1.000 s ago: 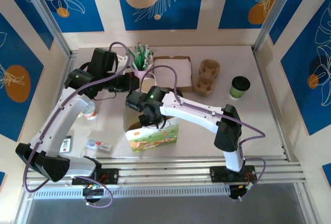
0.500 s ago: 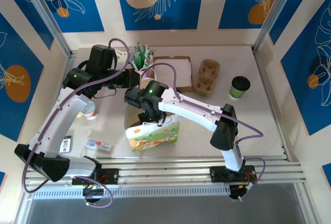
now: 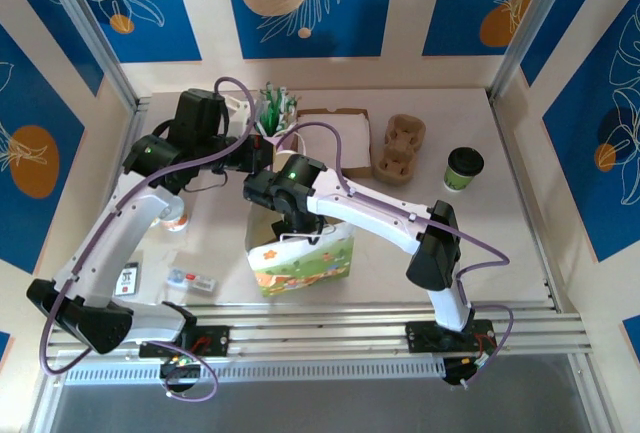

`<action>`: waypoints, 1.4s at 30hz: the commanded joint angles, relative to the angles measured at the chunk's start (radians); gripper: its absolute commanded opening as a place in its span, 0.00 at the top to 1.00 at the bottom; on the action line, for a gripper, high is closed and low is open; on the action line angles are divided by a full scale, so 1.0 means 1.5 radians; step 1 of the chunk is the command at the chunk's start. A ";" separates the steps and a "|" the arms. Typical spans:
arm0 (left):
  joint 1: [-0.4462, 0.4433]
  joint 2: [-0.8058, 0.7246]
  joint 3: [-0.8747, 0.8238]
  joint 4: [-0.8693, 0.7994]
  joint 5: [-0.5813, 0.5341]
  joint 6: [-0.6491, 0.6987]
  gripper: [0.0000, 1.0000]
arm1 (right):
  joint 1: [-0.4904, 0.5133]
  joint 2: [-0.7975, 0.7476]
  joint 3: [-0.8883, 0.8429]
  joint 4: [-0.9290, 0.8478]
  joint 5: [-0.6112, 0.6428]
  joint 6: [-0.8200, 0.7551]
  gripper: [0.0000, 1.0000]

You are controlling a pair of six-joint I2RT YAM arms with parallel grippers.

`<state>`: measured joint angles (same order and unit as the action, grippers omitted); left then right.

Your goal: Pack the takeout coffee

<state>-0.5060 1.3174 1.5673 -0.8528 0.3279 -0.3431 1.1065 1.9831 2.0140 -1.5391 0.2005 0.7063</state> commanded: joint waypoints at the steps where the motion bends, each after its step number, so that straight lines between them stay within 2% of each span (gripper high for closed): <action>1: -0.058 -0.018 -0.033 -0.066 0.049 0.049 1.00 | -0.024 -0.018 0.044 0.055 -0.029 -0.019 0.58; 14: -0.100 -0.033 -0.066 -0.061 0.038 0.115 1.00 | -0.028 -0.015 0.091 0.028 -0.031 -0.028 0.58; 20: -0.117 -0.045 -0.072 -0.053 0.028 0.118 1.00 | -0.035 -0.013 0.089 0.026 -0.034 -0.033 0.58; 42: -0.155 -0.083 -0.122 -0.039 0.109 0.152 1.00 | -0.049 -0.035 0.087 0.025 -0.047 -0.055 0.57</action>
<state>-0.5896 1.1915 1.4544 -0.6582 0.2150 -0.1913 1.1069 1.9816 2.0556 -1.6199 0.1932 0.6552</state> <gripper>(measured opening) 0.043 0.427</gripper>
